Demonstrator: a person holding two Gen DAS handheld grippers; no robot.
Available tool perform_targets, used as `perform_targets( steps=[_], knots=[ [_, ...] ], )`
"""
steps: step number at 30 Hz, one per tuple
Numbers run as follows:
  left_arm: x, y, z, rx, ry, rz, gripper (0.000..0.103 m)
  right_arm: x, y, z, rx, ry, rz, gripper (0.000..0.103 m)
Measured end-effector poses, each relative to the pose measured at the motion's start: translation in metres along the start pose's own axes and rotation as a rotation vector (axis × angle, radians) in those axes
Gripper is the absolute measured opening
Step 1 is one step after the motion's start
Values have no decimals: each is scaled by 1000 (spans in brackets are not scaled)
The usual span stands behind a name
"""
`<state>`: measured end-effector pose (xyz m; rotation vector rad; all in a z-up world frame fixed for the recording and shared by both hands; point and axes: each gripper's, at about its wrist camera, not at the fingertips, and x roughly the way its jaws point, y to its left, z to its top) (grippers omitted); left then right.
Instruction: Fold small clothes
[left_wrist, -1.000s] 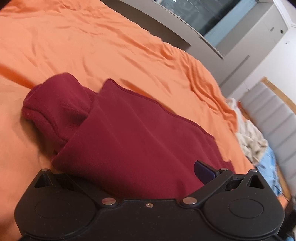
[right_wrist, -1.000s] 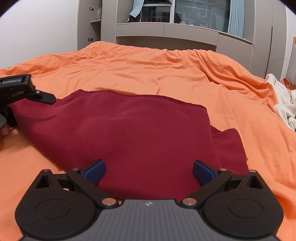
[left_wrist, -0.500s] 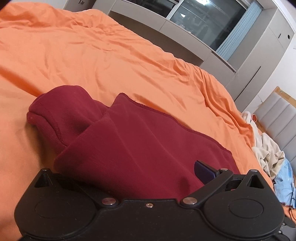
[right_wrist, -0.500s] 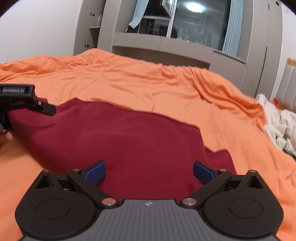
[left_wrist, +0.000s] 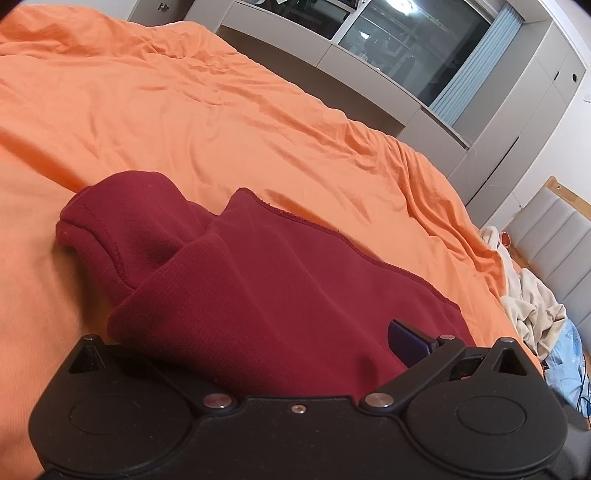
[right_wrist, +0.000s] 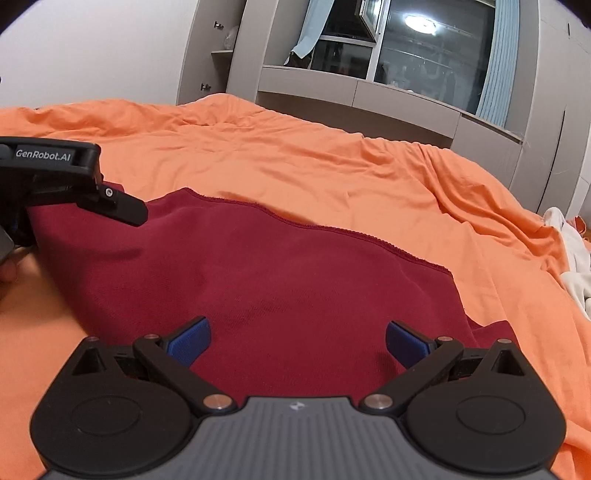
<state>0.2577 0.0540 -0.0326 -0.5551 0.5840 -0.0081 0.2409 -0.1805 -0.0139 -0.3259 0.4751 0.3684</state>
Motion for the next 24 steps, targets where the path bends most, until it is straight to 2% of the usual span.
perform_targets(
  steps=[15,21,24],
  knots=[
    [1,-4,-1,25,10,22,102,-4,10,-6,-31,-22,-28,103],
    [0,-4,-3,14,-13,20,102,-4,10,-6,-32,-22,-29,103],
    [-3,-1,-3,-26,-54,49,92,-4,10,-6,-32,-22,-30,103]
  ],
)
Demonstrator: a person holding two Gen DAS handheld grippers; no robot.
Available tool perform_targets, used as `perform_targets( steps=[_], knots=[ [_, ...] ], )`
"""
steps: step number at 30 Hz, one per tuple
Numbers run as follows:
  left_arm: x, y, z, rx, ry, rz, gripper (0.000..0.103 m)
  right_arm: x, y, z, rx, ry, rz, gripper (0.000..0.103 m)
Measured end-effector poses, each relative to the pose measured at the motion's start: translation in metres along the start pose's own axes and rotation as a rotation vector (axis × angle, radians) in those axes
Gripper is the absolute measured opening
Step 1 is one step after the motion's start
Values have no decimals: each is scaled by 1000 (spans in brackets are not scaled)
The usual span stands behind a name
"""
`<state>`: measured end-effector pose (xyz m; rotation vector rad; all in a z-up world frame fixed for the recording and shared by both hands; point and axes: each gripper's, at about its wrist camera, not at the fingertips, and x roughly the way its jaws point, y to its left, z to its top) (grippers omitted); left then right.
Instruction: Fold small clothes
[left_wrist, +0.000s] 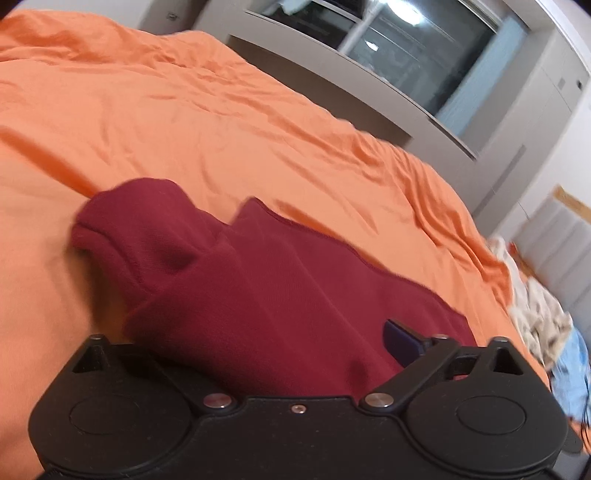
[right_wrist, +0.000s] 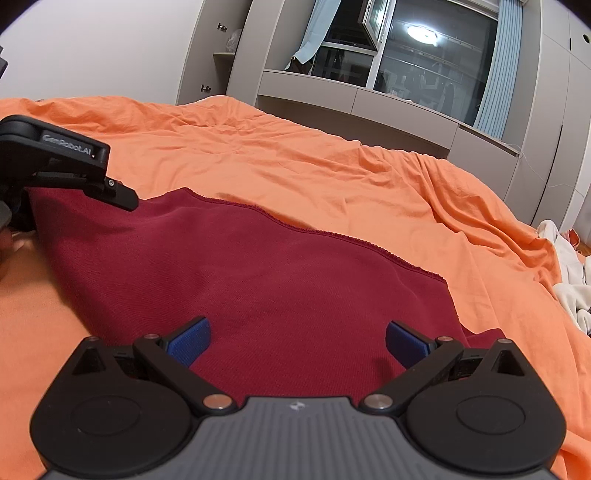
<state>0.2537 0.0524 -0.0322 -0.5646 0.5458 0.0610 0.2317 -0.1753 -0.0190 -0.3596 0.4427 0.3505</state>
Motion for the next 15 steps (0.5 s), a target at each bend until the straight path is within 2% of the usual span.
perform_targets(
  steps=[2,3,5,6,8,10,15],
  knots=[
    [-2,2,1,-26,-28,35,77,0,0,0,0,0,0,103],
    [-2,3,3,-39,-40,47,74,0,0,0,-1,0,-1,103],
    [-1,5,5,-54,-53,66,57,0,1,0,-1,-1,-2,103],
    [-1,5,7,-60,-61,73,52,0,0,0,-1,-1,-2,103],
    [0,6,9,-66,-72,79,36,-2,0,-1,0,-4,-2,103],
    [-1,3,11,-53,-94,74,26,-4,-3,0,4,1,2,103],
    [-2,-26,18,109,-144,-3,21,-21,-35,14,40,77,72,103]
  ],
)
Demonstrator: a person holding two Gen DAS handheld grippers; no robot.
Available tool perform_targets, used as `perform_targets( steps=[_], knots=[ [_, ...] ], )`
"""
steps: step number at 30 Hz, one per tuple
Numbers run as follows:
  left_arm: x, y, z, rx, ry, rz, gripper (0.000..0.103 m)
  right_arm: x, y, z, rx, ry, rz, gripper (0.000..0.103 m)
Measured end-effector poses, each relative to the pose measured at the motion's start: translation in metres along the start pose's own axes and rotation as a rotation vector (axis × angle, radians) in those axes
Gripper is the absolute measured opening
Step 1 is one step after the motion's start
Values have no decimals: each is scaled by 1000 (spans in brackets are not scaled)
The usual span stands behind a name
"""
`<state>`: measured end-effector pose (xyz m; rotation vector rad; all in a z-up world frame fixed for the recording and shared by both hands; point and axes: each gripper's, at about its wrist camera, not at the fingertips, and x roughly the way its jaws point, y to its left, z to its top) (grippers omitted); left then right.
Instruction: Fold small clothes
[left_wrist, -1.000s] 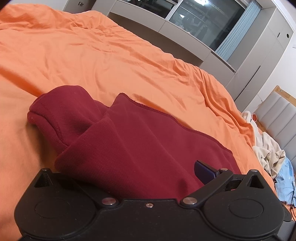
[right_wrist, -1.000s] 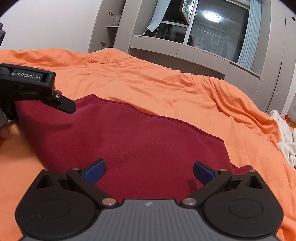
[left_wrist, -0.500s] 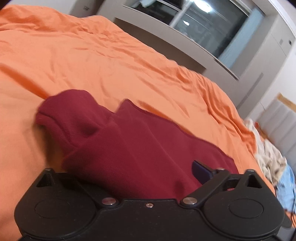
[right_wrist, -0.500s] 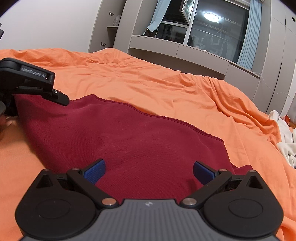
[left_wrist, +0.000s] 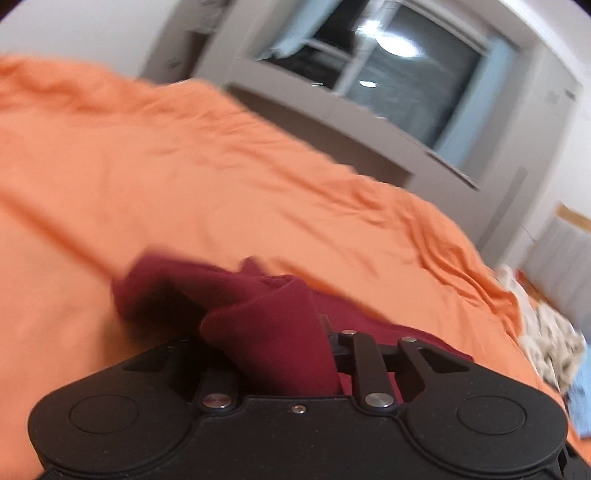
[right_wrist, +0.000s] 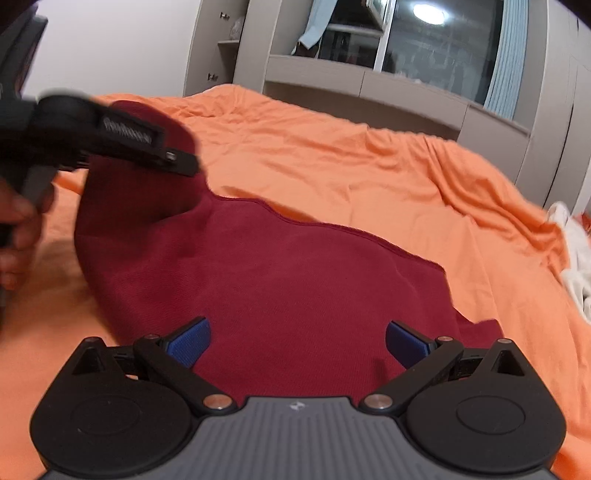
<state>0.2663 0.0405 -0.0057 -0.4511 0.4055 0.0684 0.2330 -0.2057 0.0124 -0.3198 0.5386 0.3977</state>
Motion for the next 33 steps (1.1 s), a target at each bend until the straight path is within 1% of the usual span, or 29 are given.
perform_targets(
  steps=[2,6,7,8,9,10,12,13,14,15,16,17,18,20,23,24,26,28,31,33],
  knots=[
    [6,-21,5,100,11,-53,20,-16,-17,2,7,-16,-45,103],
    [11,-67,7,344,36,-169,20,-42,-64,0,-8,-73,-247,103],
    [10,-77,6,399,37,-198,20,-45,-78,-2,13,-75,-298,103],
    [9,-88,4,446,36,-226,20,-48,-88,-5,41,-71,-327,103],
    [8,-99,1,493,40,-261,20,-50,-104,-8,94,-59,-342,103],
    [6,-109,-2,530,48,-293,21,-51,-117,-11,150,-47,-337,103],
    [2,-130,-15,601,66,-354,21,-51,-140,-17,277,-32,-301,103],
    [2,-138,-22,623,82,-380,26,-51,-149,-21,337,-23,-277,103],
    [1,-145,-29,638,104,-408,34,-49,-158,-25,399,-10,-245,103],
    [0,-152,-38,654,132,-442,38,-47,-166,-28,460,3,-207,103],
    [-1,-157,-47,675,159,-466,46,-45,-173,-31,517,13,-169,103],
    [-1,-160,-57,702,186,-485,52,-45,-178,-35,559,19,-143,103],
    [-2,-164,-67,737,217,-503,55,-44,-182,-38,595,23,-123,103],
    [-9,-164,-84,807,242,-525,72,-44,-186,-41,631,23,-99,103],
    [-25,-166,-100,908,216,-532,83,-45,-185,-42,648,22,-66,103],
    [-30,-166,-104,931,206,-536,85,-43,-184,-41,655,23,-51,103],
    [-35,-167,-106,941,196,-540,91,-42,-177,-39,673,13,-9,103],
    [-41,-164,-105,925,189,-536,94,-43,-173,-37,697,-30,62,103],
    [-50,-158,-101,897,172,-513,95,-42,-168,-30,722,-91,148,103],
    [-54,-158,-93,884,160,-492,95,-33,-165,-23,713,-95,205,98]
  ],
)
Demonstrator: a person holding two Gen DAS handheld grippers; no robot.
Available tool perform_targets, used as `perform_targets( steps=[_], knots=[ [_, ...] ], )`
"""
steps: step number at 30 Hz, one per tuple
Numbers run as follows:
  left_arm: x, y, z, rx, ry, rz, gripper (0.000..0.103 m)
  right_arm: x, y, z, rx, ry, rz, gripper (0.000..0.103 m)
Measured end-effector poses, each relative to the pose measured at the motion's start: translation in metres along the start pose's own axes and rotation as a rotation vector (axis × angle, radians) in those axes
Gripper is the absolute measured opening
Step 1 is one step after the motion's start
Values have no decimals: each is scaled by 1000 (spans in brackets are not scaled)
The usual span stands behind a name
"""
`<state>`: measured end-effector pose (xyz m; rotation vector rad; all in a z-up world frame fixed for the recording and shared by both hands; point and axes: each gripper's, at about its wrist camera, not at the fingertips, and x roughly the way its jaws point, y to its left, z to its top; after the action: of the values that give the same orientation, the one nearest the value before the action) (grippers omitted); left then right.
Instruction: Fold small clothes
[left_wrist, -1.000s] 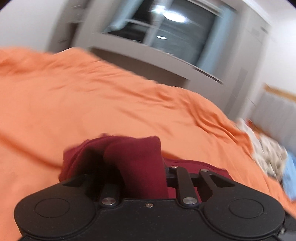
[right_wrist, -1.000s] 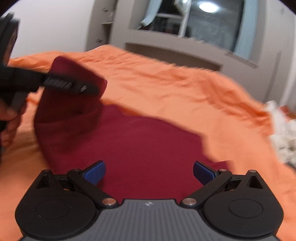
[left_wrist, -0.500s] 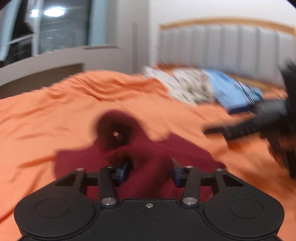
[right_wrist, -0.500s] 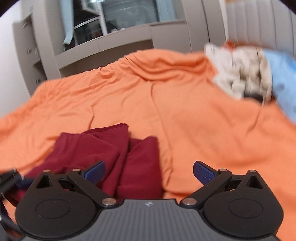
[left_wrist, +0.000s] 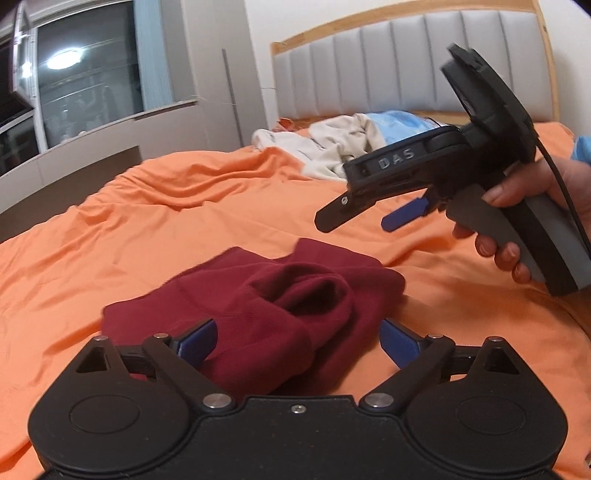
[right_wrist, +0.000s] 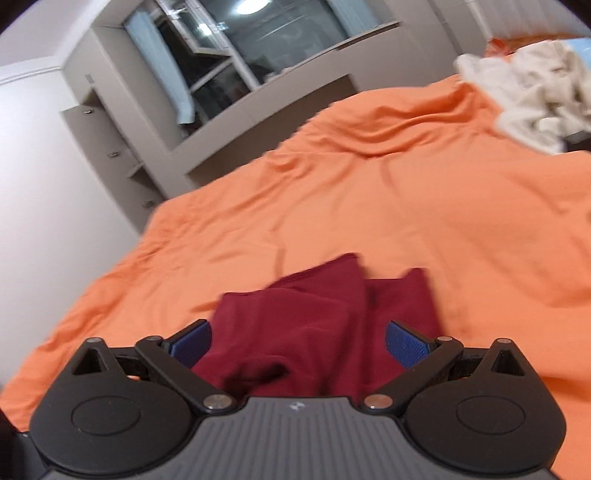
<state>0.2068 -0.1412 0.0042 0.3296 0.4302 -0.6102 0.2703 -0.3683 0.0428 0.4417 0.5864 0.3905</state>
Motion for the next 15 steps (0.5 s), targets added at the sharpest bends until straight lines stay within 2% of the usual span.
perform_targets(
  steps=[2,3,5,7,11,15],
  knots=[
    [-4,4,2,-5,-2,24,95,16,9,5,-55,34,11,79],
    [-6,5,2,0,-3,31,95,23,12,6,-87,39,-6,75],
    [-9,6,2,15,-4,33,92,36,18,5,-144,51,-58,56],
    [-10,5,1,29,6,25,88,44,17,0,-153,89,-96,49],
    [-10,3,-1,40,28,8,77,46,13,-16,-171,183,-117,46],
    [-9,0,-2,52,41,10,73,35,23,-33,-249,211,-134,49]
  ],
)
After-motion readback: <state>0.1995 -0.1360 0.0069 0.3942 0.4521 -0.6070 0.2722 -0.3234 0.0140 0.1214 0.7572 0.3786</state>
